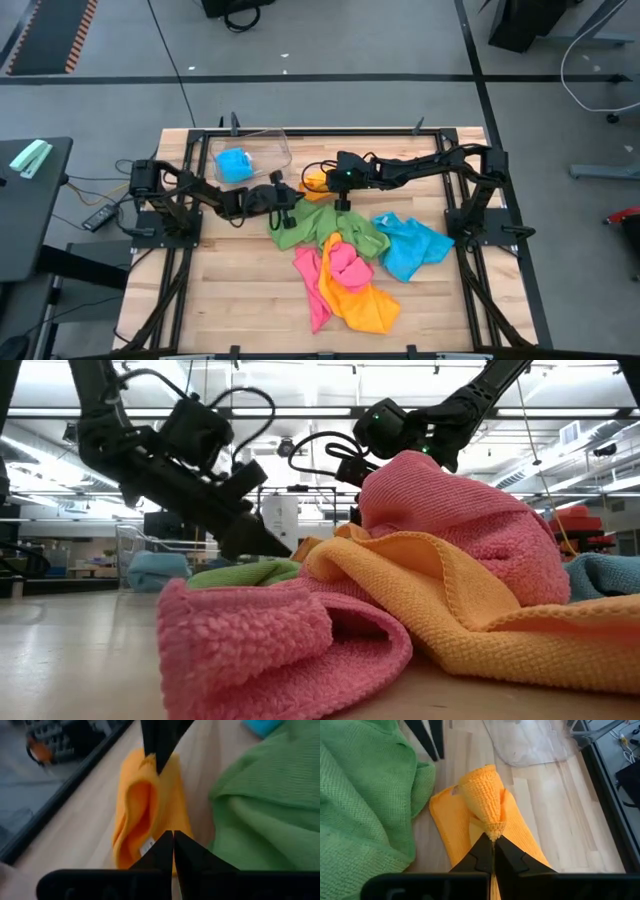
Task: Fold microfiber towels
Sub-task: Fold the top orange microfiber towel
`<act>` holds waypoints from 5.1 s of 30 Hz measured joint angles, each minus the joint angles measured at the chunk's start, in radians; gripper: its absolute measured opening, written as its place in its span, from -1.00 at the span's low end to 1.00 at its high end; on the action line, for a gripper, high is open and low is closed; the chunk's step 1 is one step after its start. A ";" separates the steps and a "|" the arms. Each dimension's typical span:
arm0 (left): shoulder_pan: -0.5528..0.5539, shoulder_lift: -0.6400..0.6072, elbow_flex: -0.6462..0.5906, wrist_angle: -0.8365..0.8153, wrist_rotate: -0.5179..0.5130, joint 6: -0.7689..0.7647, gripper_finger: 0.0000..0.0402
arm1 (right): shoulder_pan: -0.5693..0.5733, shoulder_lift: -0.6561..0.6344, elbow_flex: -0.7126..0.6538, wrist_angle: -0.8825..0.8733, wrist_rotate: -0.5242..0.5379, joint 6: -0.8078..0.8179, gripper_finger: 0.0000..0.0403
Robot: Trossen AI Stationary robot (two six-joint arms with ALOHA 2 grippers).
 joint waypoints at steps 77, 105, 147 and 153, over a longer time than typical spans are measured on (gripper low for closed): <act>-0.157 -0.058 0.129 -0.178 -0.307 0.161 0.06 | 0.046 0.002 0.000 0.074 -0.105 -0.034 -0.93; 0.002 0.049 0.129 -0.122 -0.047 0.090 -0.41 | 0.046 0.003 0.000 0.074 -0.106 -0.036 -0.93; 0.025 0.049 0.129 -0.145 -0.116 0.050 -0.95 | 0.071 0.130 -0.002 0.077 -0.134 0.195 -0.48; 0.016 0.049 0.128 -0.142 -0.145 0.036 -0.89 | 0.049 0.130 -0.001 0.034 -0.057 0.246 -0.53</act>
